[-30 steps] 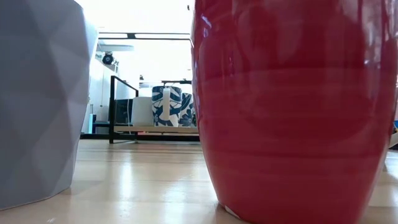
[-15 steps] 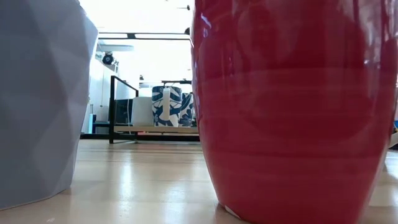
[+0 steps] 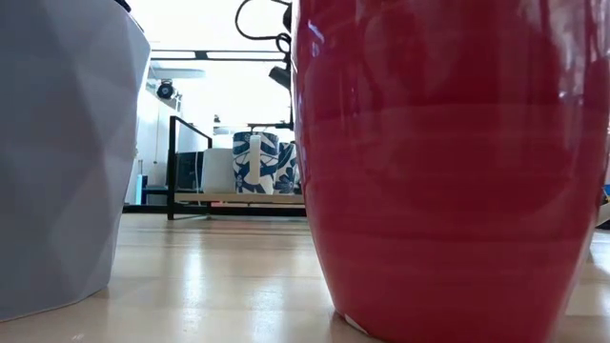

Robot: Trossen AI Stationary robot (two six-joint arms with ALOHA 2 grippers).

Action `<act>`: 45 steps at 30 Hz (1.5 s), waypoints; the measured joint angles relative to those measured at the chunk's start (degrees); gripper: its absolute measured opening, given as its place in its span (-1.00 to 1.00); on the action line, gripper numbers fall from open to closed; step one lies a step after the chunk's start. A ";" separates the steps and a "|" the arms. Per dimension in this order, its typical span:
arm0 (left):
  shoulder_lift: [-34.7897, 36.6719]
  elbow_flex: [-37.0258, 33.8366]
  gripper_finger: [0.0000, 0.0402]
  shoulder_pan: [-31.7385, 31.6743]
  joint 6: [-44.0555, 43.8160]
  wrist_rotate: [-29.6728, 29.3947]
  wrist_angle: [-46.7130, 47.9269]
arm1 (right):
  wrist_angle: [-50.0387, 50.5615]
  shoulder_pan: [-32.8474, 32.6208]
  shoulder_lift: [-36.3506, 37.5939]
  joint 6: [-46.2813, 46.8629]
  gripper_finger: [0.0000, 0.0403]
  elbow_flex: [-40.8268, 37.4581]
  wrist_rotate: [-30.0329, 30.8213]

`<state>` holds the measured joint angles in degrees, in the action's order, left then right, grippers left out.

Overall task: Place coffee mugs
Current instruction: Put the blue mug on the shelf aligned with the other white mug

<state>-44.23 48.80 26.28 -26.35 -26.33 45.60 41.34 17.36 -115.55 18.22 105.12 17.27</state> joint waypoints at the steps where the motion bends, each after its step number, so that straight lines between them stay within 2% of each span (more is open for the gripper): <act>1: 0.00 0.00 -0.13 0.00 0.00 -0.01 -0.09 | 0.03 -0.06 0.00 0.66 -0.52 0.00 0.40; 8: 0.00 0.00 -0.13 0.00 0.19 -1.96 -0.58 | 0.07 -1.95 0.00 5.08 -0.63 0.00 5.04; 14: 0.00 0.00 -0.13 0.00 0.65 -2.05 -1.15 | 0.20 -1.99 0.00 7.58 -0.75 0.00 4.15; 19: 0.00 0.00 -0.13 0.02 2.60 -2.05 -3.13 | 0.18 -2.60 -0.04 7.93 -0.81 -0.04 0.26; 25: 0.00 0.00 -0.13 0.00 2.99 -2.03 -3.57 | -0.41 -4.56 -1.90 7.00 -0.82 -0.35 1.93; 32: 0.00 0.00 -0.13 0.02 3.00 -1.90 -3.46 | 0.02 -3.75 -2.43 7.72 -0.82 -0.35 2.24; 45: 0.02 0.00 -0.13 0.02 3.04 -1.92 -3.40 | -1.96 -3.05 -4.79 7.65 -0.82 -0.39 0.26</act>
<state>-44.21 48.80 26.30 -23.31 -28.25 42.20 39.37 14.31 -120.33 25.87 104.73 17.53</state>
